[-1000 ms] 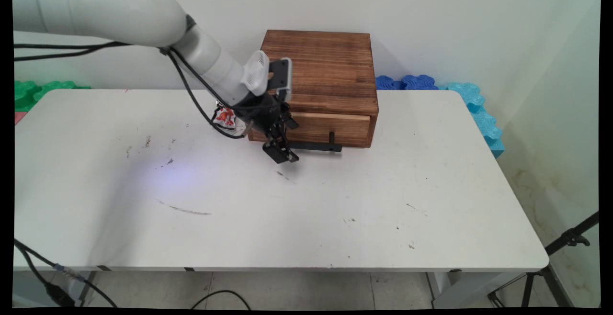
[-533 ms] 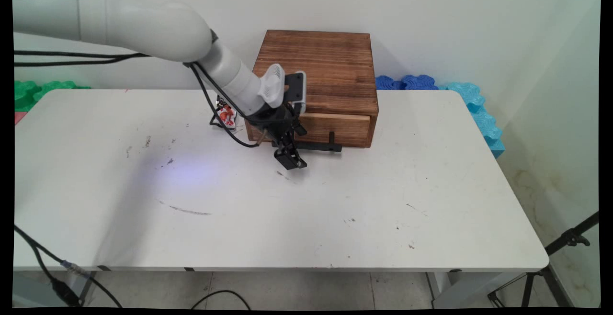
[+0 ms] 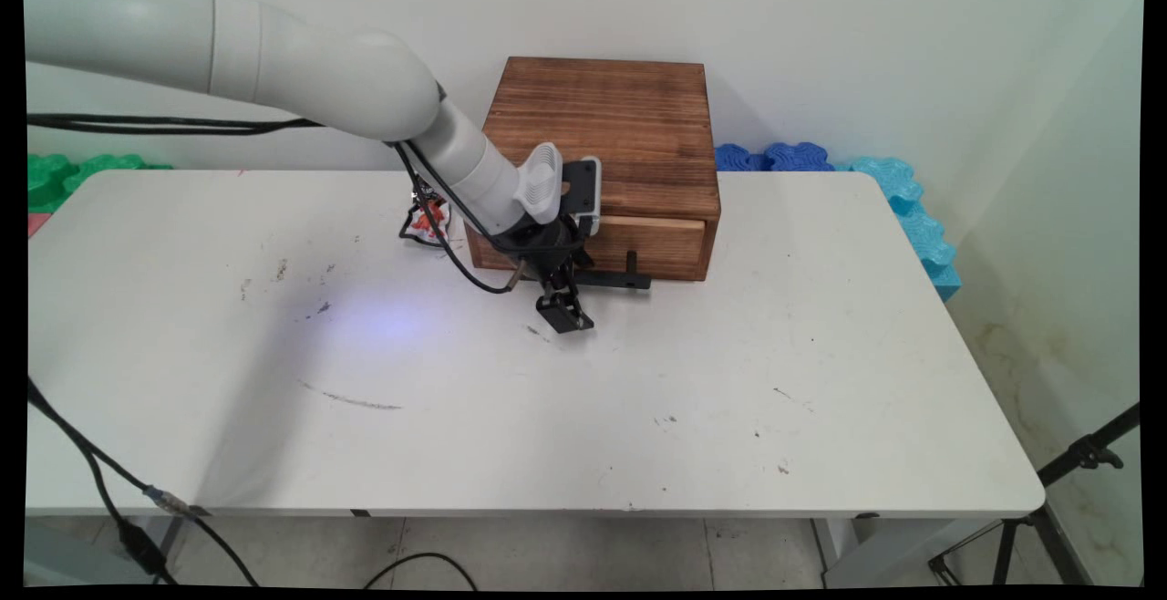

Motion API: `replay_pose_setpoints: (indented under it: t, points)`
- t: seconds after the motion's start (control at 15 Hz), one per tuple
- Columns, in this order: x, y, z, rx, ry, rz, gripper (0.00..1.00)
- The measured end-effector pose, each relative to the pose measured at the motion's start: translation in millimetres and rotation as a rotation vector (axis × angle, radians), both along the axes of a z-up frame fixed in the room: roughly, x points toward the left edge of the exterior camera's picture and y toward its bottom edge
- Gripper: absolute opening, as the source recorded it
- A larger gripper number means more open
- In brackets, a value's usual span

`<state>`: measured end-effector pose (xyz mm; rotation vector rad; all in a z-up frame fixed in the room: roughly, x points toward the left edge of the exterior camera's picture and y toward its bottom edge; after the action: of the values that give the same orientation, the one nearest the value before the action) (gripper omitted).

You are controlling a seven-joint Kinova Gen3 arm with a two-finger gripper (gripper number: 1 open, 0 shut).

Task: Open the drawer

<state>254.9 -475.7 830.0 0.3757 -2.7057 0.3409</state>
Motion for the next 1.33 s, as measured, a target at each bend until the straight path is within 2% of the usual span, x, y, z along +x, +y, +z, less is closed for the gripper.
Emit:
replay_pose_setpoints:
  t: [0.87,1.33]
  points:
    - [-7.7,0.8,-9.9,0.027,-0.006,0.003,1.00]
    - [-11.1,20.5,-7.2,0.059,-0.002,0.012,1.00]
